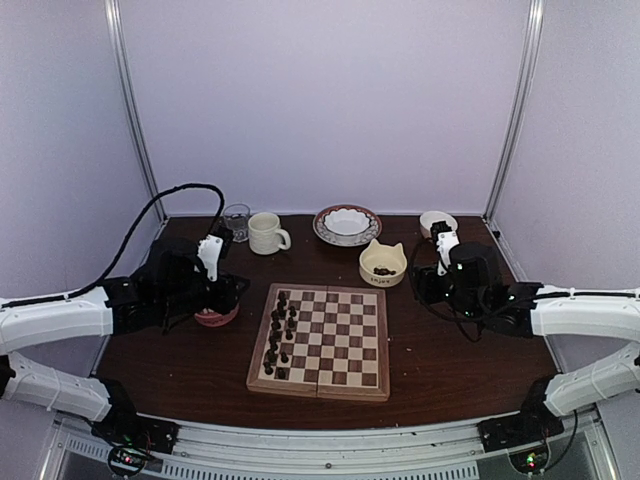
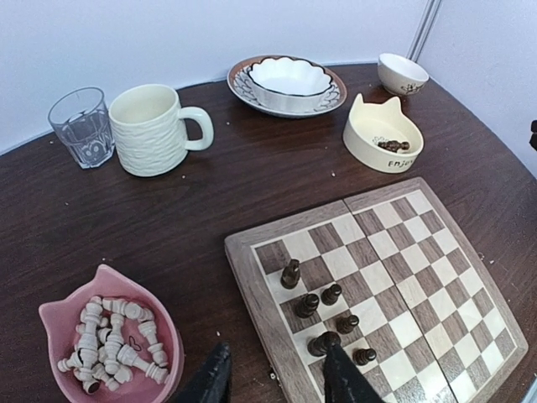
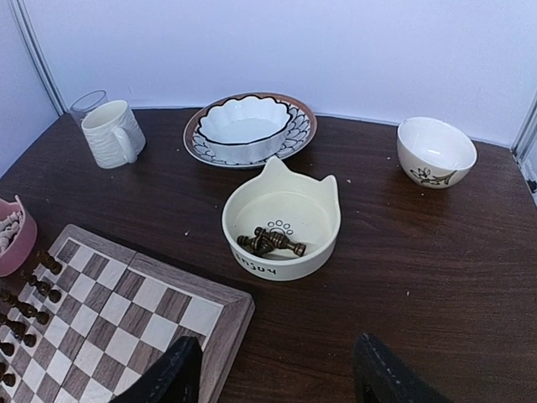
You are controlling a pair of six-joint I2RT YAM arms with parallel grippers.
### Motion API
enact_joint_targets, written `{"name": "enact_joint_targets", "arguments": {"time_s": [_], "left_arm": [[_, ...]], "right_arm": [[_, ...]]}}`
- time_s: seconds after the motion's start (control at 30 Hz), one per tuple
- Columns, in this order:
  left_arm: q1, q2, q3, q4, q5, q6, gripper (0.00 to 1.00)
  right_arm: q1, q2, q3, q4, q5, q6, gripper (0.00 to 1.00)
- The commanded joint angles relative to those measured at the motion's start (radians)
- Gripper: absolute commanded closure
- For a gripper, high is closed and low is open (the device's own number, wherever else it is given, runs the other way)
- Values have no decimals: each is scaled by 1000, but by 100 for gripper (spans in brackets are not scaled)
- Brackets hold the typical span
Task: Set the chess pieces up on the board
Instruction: Move the storage box to the center of the board.
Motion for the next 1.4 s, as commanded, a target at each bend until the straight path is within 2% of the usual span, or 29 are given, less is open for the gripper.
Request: {"name": "enact_joint_targets", "arguments": {"time_s": [0.0,0.27,0.47,0.6,0.8,1.03,1.23,1.37], "left_arm": [[6,-34,-9,133,4,-10,60],[5,-28,-72,227,17,2,56],[7,10,-87,263,-8,14,44],[5,31,-71,243,-21,9,42],[7,24,-85,252,-50,18,40],[6,43,-87,265,-52,34,40],[6,34,-89,256,-77,53,40],[6,28,-91,249,-96,65,40]], "right_arm": [[-22,41,47,-40,-44,23,36],[-92,135,138,-108,-223,34,40],[-200,281,309,-270,-282,77,39],[-271,412,433,-315,-290,91,36],[-324,672,678,-365,-291,-11,34],[-366,815,793,-323,-334,-131,35],[-440,931,905,-360,-476,-139,42],[-442,1014,1005,-432,-511,-187,48]]}}
